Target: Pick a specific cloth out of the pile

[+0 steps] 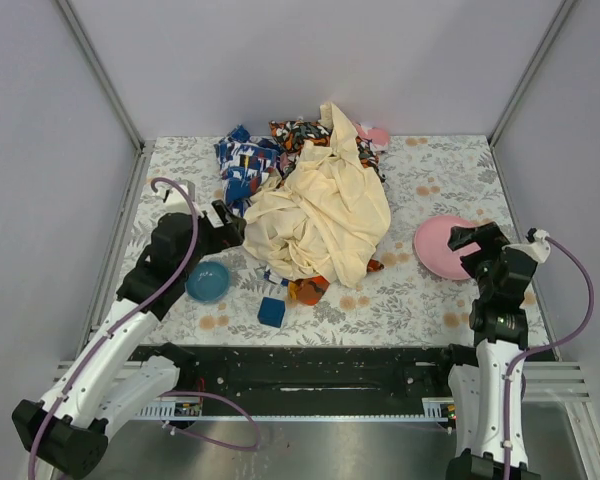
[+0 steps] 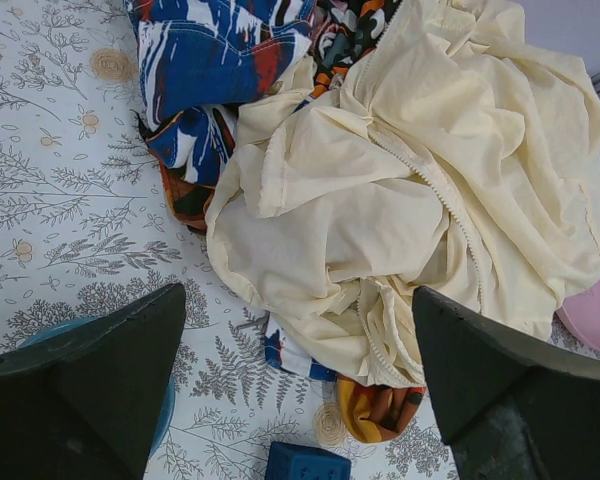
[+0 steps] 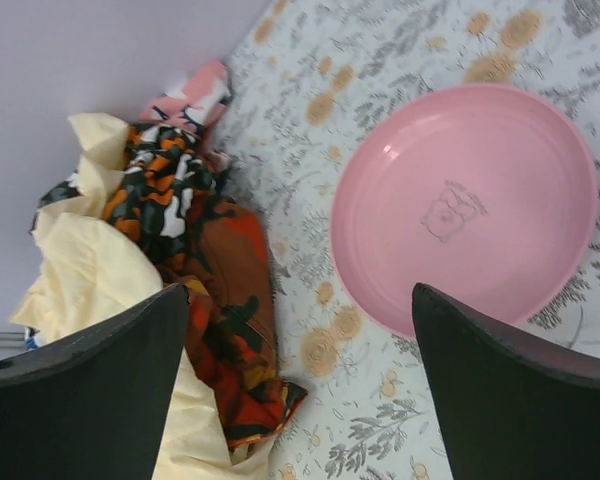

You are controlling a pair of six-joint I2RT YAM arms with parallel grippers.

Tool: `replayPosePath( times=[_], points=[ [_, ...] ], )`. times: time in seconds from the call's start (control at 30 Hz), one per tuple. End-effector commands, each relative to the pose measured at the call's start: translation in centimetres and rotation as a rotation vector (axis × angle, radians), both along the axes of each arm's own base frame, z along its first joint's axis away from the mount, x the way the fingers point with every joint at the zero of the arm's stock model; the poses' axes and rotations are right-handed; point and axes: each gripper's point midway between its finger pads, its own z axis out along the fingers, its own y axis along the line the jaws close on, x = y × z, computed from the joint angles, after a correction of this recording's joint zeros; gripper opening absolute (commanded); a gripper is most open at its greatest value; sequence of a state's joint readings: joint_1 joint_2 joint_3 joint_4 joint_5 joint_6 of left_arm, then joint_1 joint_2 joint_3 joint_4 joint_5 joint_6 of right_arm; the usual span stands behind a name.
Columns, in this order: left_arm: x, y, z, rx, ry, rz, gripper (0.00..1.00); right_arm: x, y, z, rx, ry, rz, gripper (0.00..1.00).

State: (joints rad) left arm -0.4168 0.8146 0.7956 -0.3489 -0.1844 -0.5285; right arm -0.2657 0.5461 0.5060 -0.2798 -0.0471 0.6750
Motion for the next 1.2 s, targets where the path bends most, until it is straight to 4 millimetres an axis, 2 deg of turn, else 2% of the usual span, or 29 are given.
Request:
replayPosePath(
  times=[0.0, 0.13, 0.23, 0.33, 0.47, 0.53, 0.57, 0.6, 0.67, 0.73, 0.8, 0.9, 1.03, 1.17],
  points=[
    [-0.2, 0.7, 1.3, -0.008, -0.050, 0.022, 0.99, 0.5, 1.1, 3.5, -0.058, -0.170, 0.084, 0.99],
    [-0.6, 1.0, 1.4, -0.007, -0.056, 0.031, 0.99, 0.7, 4.3, 6.0, -0.048, -0.336, 0.259, 0.99],
    [-1.0, 1.6, 1.3, 0.006, -0.053, 0.048, 0.99, 0.8, 5.7, 7.9, -0.051, -0.468, 0.342, 0.99],
    [-1.4, 2.3, 1.0, 0.019, -0.049, 0.075, 0.99, 1.7, 6.5, 9.2, -0.076, -0.483, 0.416, 0.99],
    [-1.7, 2.5, 0.2, 0.018, -0.046, 0.081, 0.99, 3.0, 10.0, 10.5, -0.125, -0.456, 0.681, 0.99],
    [-1.7, 2.5, 0.1, 0.019, -0.050, 0.078, 0.99, 3.5, 14.3, 9.0, -0.222, -0.372, 0.827, 0.99],
    [-1.7, 2.6, 0.1, 0.020, -0.049, 0.079, 0.99, 4.0, 16.2, 8.2, -0.343, -0.312, 0.853, 0.99],
    [-1.7, 2.6, 0.0, 0.024, -0.047, 0.082, 0.99, 4.0, 18.8, 8.5, -0.463, -0.298, 0.895, 0.99],
    [-1.7, 2.7, -0.4, 0.035, -0.036, 0.083, 0.99, 4.1, 22.1, 5.9, -0.727, -0.189, 0.979, 0.99],
    [-1.7, 2.8, -0.7, 0.045, -0.027, 0.084, 0.99, 3.2, 25.6, 3.8, -0.980, -0.176, 1.162, 1.00],
    [-1.7, 3.1, -0.9, 0.053, -0.022, 0.098, 0.99, 1.9, 28.3, 1.2, -1.224, -0.194, 1.355, 0.99],
    [-1.6, 3.3, -0.8, 0.059, -0.026, 0.101, 0.99, 1.4, 30.4, -1.8, -1.476, -0.157, 1.484, 0.99],
    [-1.4, 3.4, -0.8, 0.067, -0.033, 0.108, 0.99, 1.0, 32.6, -5.3, -1.585, -0.107, 1.660, 0.99],
    [-1.4, 3.6, -1.5, 0.081, -0.015, 0.122, 0.99, 2.5, 33.5, -8.4, -1.719, -0.076, 1.696, 0.99]
  ],
)
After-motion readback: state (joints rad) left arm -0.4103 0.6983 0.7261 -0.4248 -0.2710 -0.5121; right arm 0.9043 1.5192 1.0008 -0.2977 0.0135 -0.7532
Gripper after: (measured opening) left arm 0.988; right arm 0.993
